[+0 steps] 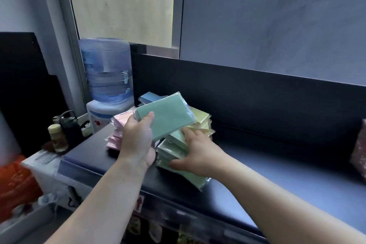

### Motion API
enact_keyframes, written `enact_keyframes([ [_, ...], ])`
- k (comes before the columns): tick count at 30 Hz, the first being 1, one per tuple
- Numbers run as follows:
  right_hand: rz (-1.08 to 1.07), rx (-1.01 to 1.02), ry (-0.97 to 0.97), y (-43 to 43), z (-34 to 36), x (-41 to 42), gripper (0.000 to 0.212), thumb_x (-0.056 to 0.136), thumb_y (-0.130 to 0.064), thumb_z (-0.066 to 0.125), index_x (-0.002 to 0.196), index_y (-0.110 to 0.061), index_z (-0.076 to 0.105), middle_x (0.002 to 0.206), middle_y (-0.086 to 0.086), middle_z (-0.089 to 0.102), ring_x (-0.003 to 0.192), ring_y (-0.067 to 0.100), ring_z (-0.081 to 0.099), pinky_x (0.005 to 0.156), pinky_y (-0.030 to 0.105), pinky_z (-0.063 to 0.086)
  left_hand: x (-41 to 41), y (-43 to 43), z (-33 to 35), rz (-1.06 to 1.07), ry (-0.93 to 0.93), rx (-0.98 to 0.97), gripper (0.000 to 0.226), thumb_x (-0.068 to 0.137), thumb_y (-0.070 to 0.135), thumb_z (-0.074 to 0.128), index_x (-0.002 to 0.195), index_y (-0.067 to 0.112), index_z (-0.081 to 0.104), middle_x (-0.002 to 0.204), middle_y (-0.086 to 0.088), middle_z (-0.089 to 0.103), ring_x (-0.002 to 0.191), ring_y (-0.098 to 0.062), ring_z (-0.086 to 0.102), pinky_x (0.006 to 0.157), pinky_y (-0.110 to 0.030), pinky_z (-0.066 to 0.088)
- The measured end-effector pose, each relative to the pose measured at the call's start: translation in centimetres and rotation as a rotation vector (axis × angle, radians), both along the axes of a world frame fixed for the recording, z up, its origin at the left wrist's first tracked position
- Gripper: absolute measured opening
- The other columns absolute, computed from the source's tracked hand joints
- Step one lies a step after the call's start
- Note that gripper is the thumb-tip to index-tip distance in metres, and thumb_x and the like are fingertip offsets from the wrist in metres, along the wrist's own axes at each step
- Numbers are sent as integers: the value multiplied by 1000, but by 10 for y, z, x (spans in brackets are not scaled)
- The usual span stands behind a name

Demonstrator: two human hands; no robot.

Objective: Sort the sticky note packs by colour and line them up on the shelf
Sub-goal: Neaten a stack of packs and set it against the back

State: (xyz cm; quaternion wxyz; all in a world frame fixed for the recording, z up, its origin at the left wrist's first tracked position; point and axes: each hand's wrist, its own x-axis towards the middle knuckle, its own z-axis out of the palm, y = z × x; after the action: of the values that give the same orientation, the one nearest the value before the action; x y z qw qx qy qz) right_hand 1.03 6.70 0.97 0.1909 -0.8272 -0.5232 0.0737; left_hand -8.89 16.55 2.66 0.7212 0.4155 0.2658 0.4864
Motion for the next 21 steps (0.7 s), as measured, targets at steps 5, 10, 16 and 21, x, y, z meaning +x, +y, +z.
enact_keyframes([
  [5, 61, -30, 131, -28, 8, 20, 95, 71, -38, 77, 148, -31, 23, 146, -9, 32, 130, 6, 33, 103, 14, 25, 6, 11, -7, -156, 25, -198, 12, 91, 13, 57, 102, 9, 62, 99, -17, 69, 87, -32, 65, 88, -50, 52],
  [10, 21, -65, 368, -71, 10, 47, 90, 73, -18, 79, 143, -39, 27, 126, -11, 53, 99, 10, 61, 88, 26, 51, 20, 4, -17, -325, 82, -307, 27, 91, 17, 56, 115, 5, 60, 106, -16, 69, 90, -32, 67, 75, -39, 57],
  [16, -82, -98, 363, -108, 9, 71, 89, 73, -13, 78, 142, -36, 28, 105, -6, 65, 68, 5, 62, 64, 27, 55, 34, -18, -22, -373, 140, -291, 27, 94, 19, 52, 116, 5, 61, 110, -17, 69, 99, -34, 66, 88, -48, 53],
  [21, -204, -174, 276, -146, 13, 97, 94, 67, -27, 80, 143, -41, 26, 111, -22, 60, 92, -8, 59, 80, 13, 47, 45, -42, -23, -440, 164, -364, 24, 95, 19, 51, 109, 3, 62, 100, -16, 70, 83, -30, 68, 67, -38, 57],
])
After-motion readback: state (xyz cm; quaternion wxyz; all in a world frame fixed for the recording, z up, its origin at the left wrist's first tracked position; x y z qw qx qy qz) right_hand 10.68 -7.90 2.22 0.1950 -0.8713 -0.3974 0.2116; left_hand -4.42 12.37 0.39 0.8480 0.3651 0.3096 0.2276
